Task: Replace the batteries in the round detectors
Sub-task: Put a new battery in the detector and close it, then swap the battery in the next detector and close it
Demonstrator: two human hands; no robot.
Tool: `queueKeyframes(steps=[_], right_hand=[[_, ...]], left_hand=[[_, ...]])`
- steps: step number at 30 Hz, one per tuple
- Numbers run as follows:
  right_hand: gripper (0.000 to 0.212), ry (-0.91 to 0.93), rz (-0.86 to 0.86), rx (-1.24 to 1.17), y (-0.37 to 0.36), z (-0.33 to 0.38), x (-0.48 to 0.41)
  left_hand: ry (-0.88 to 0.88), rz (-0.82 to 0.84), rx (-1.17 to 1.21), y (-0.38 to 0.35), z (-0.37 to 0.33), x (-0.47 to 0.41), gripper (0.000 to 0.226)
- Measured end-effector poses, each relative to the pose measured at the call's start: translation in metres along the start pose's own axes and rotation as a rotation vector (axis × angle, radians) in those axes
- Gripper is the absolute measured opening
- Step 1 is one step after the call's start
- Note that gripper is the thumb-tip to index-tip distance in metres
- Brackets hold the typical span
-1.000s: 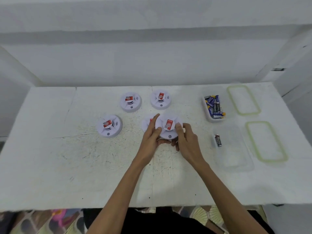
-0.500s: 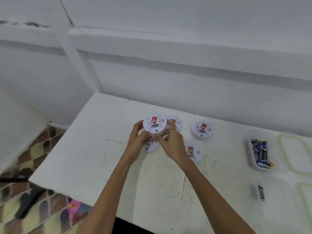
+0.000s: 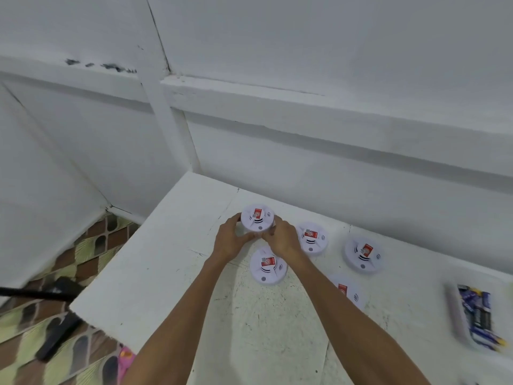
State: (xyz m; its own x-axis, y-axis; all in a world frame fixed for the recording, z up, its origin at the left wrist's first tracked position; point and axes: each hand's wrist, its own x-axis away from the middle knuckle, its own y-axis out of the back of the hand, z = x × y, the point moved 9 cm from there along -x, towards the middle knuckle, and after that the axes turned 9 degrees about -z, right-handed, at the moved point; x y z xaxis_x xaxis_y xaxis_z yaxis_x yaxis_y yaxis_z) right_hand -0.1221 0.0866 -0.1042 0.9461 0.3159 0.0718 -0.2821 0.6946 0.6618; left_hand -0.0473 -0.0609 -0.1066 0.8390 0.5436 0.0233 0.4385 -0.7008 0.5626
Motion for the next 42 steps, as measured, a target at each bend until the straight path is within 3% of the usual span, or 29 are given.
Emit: queueKeyframes(steps=[3, 7, 14, 19, 23, 27, 32, 35, 38, 40, 42], right_hand=[[0.039, -0.016, 0.024, 0.057, -0.009, -0.006, -0.008], [0.034, -0.014, 0.043, 0.085, -0.014, -0.013, -0.010], [0.026, 0.014, 0.028, 0.170, -0.006, -0.011, -0.005], [0.038, 0.048, -0.015, 0.156, 0.018, -0.005, 0.001], [0.032, 0.032, -0.150, 0.166, 0.059, -0.018, 0.006], [0.031, -0.065, -0.243, 0.171, 0.092, -0.052, 0.016], [0.044, -0.169, -0.156, 0.173, 0.098, -0.085, 0.032], [0.048, -0.215, -0.131, 0.113, 0.098, -0.092, 0.038], [0.051, -0.200, -0.137, 0.102, 0.099, -0.093, 0.042], [0.055, -0.220, -0.150, 0.055, 0.101, -0.095, 0.044], [0.059, -0.253, -0.179, -0.017, 0.105, -0.099, 0.046]], left_hand=[[0.016, 0.001, -0.164, -0.005, 0.009, -0.009, 0.101], [-0.009, 0.004, -0.325, -0.008, 0.007, -0.009, 0.082], [-0.018, 0.033, -0.416, -0.010, 0.006, -0.010, 0.073], [-0.049, 0.013, -0.382, -0.011, -0.015, -0.009, 0.074], [-0.142, -0.047, -0.348, -0.020, -0.044, -0.005, 0.069], [-0.182, 0.113, -0.178, -0.055, -0.073, 0.010, 0.062], [-0.153, 0.293, -0.208, -0.102, -0.085, 0.032, 0.066], [-0.117, 0.352, -0.201, -0.120, -0.090, 0.041, 0.038], [-0.134, 0.303, -0.162, -0.121, -0.090, 0.042, 0.027], [-0.160, 0.264, -0.095, -0.118, -0.086, 0.042, 0.033], [-0.178, 0.236, -0.065, -0.113, -0.085, 0.043, 0.055]])
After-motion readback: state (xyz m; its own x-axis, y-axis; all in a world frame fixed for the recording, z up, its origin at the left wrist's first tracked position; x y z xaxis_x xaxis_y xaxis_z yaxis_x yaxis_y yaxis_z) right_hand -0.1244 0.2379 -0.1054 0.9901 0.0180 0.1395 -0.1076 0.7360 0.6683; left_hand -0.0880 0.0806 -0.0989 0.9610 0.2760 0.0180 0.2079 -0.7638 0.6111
